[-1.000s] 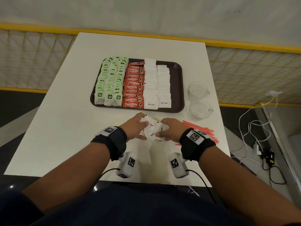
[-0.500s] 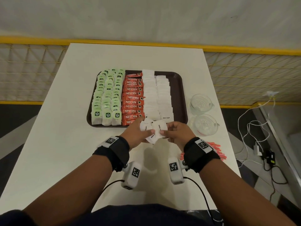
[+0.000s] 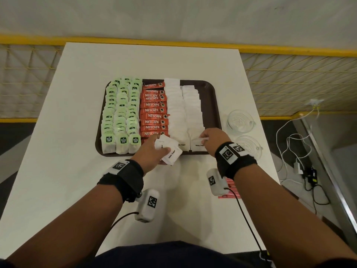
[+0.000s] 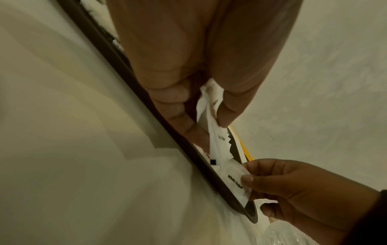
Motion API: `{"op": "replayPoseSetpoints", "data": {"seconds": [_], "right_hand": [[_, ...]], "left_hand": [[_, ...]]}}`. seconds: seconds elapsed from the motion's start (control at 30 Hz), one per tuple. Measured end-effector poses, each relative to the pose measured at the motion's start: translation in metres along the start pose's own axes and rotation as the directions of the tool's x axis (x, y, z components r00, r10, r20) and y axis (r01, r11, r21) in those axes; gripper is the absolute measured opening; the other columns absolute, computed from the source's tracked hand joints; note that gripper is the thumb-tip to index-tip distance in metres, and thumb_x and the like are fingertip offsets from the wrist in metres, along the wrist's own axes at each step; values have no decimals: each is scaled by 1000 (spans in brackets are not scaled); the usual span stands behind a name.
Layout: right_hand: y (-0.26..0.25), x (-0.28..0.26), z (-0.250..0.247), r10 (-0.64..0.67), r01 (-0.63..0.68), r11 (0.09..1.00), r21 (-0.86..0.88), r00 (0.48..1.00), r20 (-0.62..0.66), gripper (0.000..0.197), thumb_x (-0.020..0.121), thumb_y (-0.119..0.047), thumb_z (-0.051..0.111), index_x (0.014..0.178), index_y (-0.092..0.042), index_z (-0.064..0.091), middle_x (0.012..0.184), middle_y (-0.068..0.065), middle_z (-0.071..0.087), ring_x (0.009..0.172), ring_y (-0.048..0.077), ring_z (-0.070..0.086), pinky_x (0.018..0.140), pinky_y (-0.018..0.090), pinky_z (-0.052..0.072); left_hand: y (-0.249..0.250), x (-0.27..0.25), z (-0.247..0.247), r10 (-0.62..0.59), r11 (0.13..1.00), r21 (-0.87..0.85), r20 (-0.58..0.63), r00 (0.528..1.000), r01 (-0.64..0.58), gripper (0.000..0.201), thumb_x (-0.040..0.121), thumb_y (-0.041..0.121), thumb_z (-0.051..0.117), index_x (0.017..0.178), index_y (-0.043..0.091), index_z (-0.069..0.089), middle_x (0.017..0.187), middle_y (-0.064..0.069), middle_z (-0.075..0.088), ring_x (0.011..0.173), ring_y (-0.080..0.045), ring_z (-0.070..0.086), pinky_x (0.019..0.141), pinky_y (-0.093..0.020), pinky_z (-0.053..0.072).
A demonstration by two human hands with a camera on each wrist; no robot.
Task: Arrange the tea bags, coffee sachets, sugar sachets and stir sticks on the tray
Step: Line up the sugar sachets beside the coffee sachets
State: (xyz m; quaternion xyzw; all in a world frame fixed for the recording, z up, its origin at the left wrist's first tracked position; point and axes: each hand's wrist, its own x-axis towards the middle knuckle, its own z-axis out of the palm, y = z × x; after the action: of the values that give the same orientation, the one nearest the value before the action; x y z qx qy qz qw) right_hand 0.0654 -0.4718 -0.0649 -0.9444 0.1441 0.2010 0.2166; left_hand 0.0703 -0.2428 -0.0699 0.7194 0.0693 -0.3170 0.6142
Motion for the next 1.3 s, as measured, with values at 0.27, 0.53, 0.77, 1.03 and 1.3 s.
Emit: {"op": "replayPoseSetpoints", "data": {"seconds": [0.27,0.53,0.77,1.03,1.3], "right_hand": [[6,0,11,72,-70,997,18,986,-150,36,85,-29,70,119,-21,59,118,5,58,108,24,57,92,36,50],[-11,-25,0,-87,66,927,369,995,41,30,80,-34,77,103,-15,68,94,-1,69,88,15,65,80,30,53],[7,-27,16,149,-65,796,601,985,-90,16,86,-17,72,97,-9,64,80,5,67,66,15,65,66,30,55],[14,-19,30,279,-170,865,472,945,-170,14,85,-23,72,89,-17,60,91,2,66,85,21,66,83,37,54],[-3,-24,24,200,-96,924,371,946,-254,23,88,-30,69,101,-15,58,89,-1,61,82,14,58,75,26,46]], "left_hand": [[5,7,1,10,1000,-14,55,998,-9,39,94,1,59,128,14,47,118,-9,62,104,-24,66,78,-43,60],[17,16,22,51,999,1,108,993,-52,32,91,4,64,119,16,52,112,-7,65,101,-24,68,78,-46,61],[19,28,20,26,994,-106,33,999,-22,31,101,13,49,131,19,46,127,-7,59,108,-28,65,83,-43,59],[17,26,1,44,996,-73,36,998,-41,30,101,8,43,131,13,47,119,-7,65,87,-24,71,80,-38,60],[17,21,1,66,997,40,103,993,-71,23,101,11,49,123,11,47,117,-8,63,88,-18,69,76,-37,61]]}}
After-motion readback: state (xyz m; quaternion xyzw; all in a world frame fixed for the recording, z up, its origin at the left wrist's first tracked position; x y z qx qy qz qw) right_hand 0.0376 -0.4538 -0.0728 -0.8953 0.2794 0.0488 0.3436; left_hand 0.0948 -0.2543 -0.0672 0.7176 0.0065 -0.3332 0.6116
